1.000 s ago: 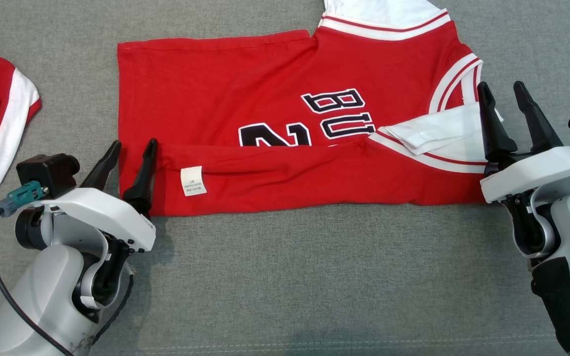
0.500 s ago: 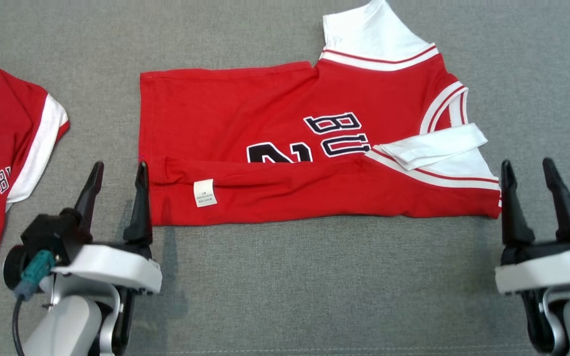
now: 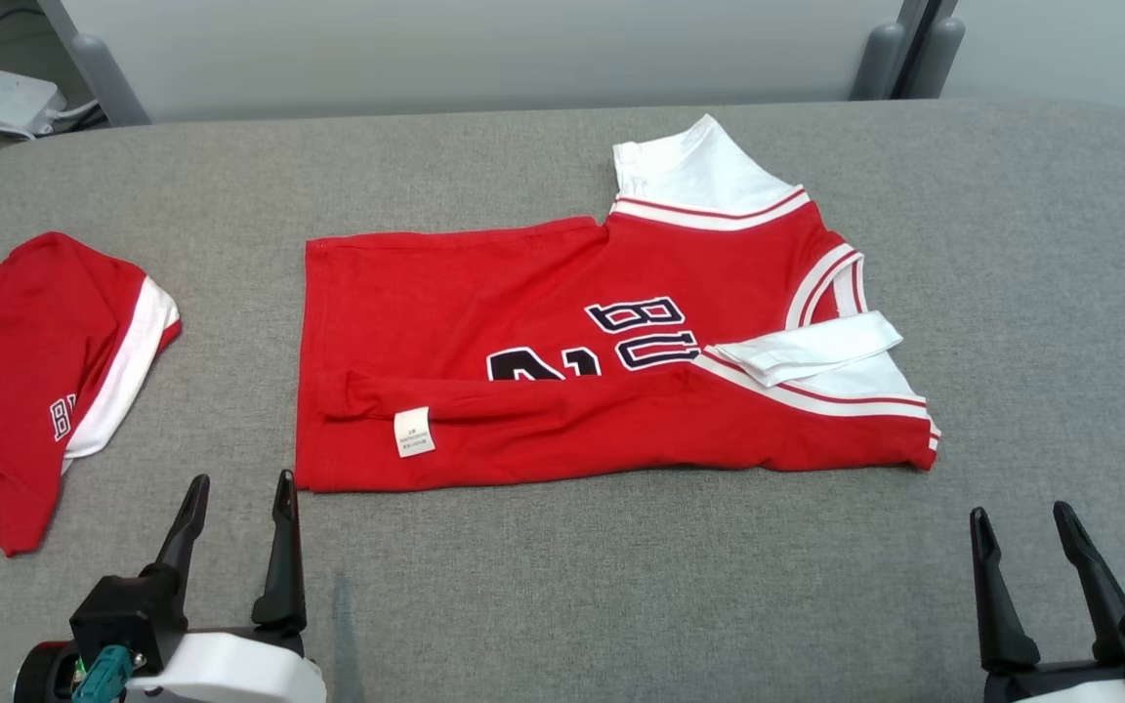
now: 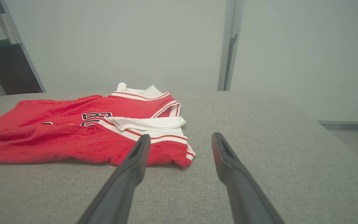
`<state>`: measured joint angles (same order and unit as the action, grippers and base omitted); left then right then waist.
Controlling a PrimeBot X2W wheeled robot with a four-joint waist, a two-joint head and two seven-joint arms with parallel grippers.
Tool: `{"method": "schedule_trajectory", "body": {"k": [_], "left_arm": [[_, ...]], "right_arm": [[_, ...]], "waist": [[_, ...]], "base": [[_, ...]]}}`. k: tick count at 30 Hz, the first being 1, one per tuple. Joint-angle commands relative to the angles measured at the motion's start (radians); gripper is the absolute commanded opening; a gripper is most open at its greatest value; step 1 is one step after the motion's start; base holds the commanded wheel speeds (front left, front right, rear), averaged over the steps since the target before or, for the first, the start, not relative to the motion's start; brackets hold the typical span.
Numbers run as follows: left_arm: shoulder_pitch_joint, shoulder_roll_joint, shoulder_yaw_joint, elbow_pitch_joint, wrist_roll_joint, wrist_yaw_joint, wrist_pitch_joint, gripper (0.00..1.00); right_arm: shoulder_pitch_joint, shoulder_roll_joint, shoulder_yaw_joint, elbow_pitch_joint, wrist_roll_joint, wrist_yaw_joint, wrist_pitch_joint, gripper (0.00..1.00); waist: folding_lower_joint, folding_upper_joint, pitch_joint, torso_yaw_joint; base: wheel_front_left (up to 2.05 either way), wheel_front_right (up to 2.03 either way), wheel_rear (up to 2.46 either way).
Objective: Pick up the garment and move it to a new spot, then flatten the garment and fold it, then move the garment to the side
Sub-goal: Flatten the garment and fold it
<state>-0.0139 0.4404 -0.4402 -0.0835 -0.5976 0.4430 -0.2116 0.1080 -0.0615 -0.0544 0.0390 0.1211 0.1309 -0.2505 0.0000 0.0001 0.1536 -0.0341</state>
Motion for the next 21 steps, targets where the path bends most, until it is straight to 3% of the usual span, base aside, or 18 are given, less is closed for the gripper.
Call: {"method": "schedule_trajectory", "body": {"k": [1, 21], "left_arm": [[-0.01, 0.028, 0.038, -0.022, -0.002, 0.014, -0.005, 1.0], [-0.005, 0.026, 0.021, -0.019, -0.034, 0.001, 0.03, 1.0]], "right_arm": [[0.006, -0.006, 0.024, -0.03, -0.002, 0.0, -0.011, 1.0], [-0.011, 0.01, 0.022, -0.01, 0.029, 0.0, -0.011, 1.0]], "waist": [[0.0, -0.0001, -0.026, 0.003], [0.0, -0.0001, -0.01, 0.003]], "base": [[0.0, 0.0, 0.0], [0.0, 0.0, 0.0]]}}
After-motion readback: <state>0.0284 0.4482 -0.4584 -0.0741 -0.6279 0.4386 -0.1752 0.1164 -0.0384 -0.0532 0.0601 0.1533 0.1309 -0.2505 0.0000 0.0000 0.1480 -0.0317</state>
